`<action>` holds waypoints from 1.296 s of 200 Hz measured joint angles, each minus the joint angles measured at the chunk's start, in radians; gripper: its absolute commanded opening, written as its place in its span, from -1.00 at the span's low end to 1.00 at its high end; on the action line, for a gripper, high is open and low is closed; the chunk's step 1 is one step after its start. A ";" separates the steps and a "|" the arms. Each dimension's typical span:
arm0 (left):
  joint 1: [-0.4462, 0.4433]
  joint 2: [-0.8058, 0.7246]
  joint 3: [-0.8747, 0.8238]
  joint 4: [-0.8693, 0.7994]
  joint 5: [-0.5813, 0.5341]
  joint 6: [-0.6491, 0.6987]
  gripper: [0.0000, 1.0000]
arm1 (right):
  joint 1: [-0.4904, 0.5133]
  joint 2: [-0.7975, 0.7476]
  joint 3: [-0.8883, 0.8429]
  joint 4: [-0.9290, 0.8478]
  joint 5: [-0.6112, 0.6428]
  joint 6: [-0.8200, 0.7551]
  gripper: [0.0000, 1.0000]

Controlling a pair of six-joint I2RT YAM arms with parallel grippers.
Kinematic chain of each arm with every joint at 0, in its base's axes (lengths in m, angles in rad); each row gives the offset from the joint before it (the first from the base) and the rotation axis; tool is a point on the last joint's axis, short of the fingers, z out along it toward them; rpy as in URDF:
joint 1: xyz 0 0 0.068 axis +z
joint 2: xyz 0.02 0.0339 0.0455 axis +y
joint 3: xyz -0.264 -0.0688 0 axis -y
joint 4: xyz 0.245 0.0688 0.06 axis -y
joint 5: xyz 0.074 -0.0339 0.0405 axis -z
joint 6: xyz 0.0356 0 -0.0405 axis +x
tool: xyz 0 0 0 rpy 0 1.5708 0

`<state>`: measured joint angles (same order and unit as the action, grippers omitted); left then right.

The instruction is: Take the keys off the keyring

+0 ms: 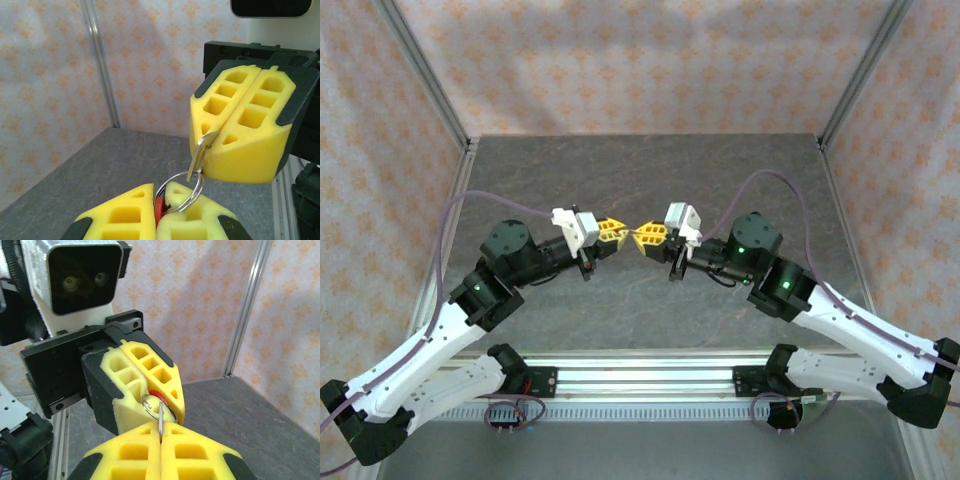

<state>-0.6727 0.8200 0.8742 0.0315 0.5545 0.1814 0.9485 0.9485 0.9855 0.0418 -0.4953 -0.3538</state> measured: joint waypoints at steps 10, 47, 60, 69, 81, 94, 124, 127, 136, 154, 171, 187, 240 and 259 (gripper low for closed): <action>0.000 0.003 0.000 0.000 0.007 -0.002 -1.00 | -0.002 -0.002 0.000 -0.008 -0.010 -0.011 -1.00; 0.002 0.016 0.002 -0.006 0.035 -0.025 -1.00 | -0.008 -0.009 0.015 -0.069 -0.035 -0.064 -1.00; 0.006 0.021 0.004 -0.007 0.054 -0.032 -1.00 | -0.009 -0.011 0.024 -0.093 -0.041 -0.088 -1.00; 0.010 0.023 0.008 -0.010 0.068 -0.037 -1.00 | -0.009 -0.013 0.028 -0.105 -0.047 -0.101 -1.00; 0.014 0.027 0.011 -0.016 0.082 -0.047 -1.00 | -0.009 -0.013 0.035 -0.119 -0.051 -0.116 -1.00; 0.017 0.034 0.017 -0.021 0.096 -0.052 -1.00 | -0.009 -0.013 0.049 -0.147 -0.052 -0.134 -1.00; 0.027 0.052 0.039 -0.031 0.120 -0.055 -1.00 | -0.008 0.002 0.094 -0.203 -0.051 -0.178 -1.00; 0.027 0.053 0.042 -0.032 0.122 -0.055 -1.00 | -0.007 0.004 0.098 -0.207 -0.051 -0.182 -1.00; 0.028 0.054 0.045 -0.037 0.122 -0.055 -1.00 | -0.006 0.011 0.108 -0.215 -0.051 -0.191 -1.00; 0.035 0.054 0.048 -0.040 0.124 -0.058 -1.00 | 0.000 0.026 0.129 -0.230 -0.050 -0.207 -1.00; 0.043 0.054 0.049 -0.048 0.124 -0.058 -1.00 | 0.005 0.042 0.143 -0.237 -0.043 -0.218 -1.00; 0.052 0.053 0.049 -0.058 0.123 -0.060 -1.00 | 0.011 0.058 0.157 -0.241 -0.036 -0.229 -1.00; 0.067 0.050 0.050 -0.087 0.119 -0.062 -1.00 | 0.023 0.081 0.165 -0.237 -0.013 -0.236 -1.00; 0.071 0.050 0.052 -0.090 0.121 -0.071 -1.00 | 0.024 0.081 0.165 -0.235 -0.013 -0.235 -1.00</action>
<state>-0.6022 0.8703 0.9264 -0.0582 0.6758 0.1101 0.9726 1.0294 1.1503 -0.1928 -0.5083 -0.5892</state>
